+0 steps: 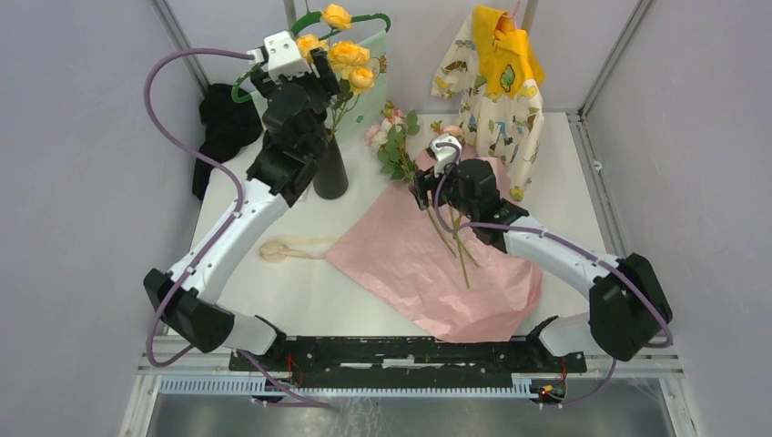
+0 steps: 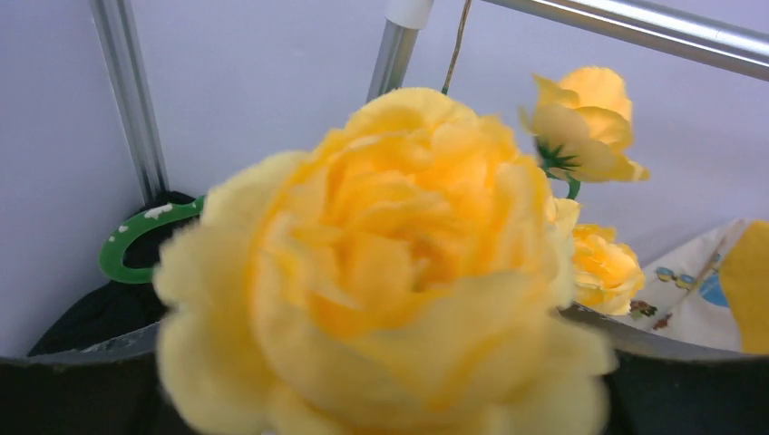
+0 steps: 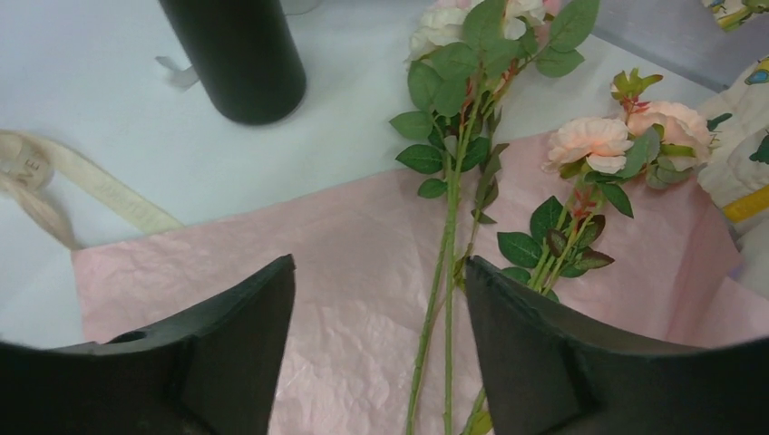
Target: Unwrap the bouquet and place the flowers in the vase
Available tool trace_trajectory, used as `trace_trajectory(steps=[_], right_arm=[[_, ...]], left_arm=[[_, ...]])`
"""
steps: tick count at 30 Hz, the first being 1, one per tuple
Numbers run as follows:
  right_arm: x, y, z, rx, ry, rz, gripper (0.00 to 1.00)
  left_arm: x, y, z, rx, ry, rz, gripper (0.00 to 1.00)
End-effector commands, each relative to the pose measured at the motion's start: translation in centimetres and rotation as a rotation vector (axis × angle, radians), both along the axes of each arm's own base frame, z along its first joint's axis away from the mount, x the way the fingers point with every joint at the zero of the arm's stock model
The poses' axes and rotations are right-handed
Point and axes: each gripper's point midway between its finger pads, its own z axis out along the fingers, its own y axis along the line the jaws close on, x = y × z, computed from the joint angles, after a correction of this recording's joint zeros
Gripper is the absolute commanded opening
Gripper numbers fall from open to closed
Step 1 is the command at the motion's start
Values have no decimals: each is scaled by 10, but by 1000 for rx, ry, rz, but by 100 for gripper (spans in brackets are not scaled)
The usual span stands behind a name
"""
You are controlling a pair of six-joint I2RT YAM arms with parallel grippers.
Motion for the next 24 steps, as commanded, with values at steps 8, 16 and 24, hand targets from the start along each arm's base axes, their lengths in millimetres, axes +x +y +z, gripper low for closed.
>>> trace_trajectory(steps=[8,16,24], right_arm=[[68,27,-40,-139,137,-40,63],[124,43,-101,-276,253,-98,60],[158,36,-118,-337,256,-177,56]], left_arm=[[-77,33,27,-239,40,-77,84],[-88,41,19,-228,65,-59,85],[-89,50,13,-210,79,-8,85]])
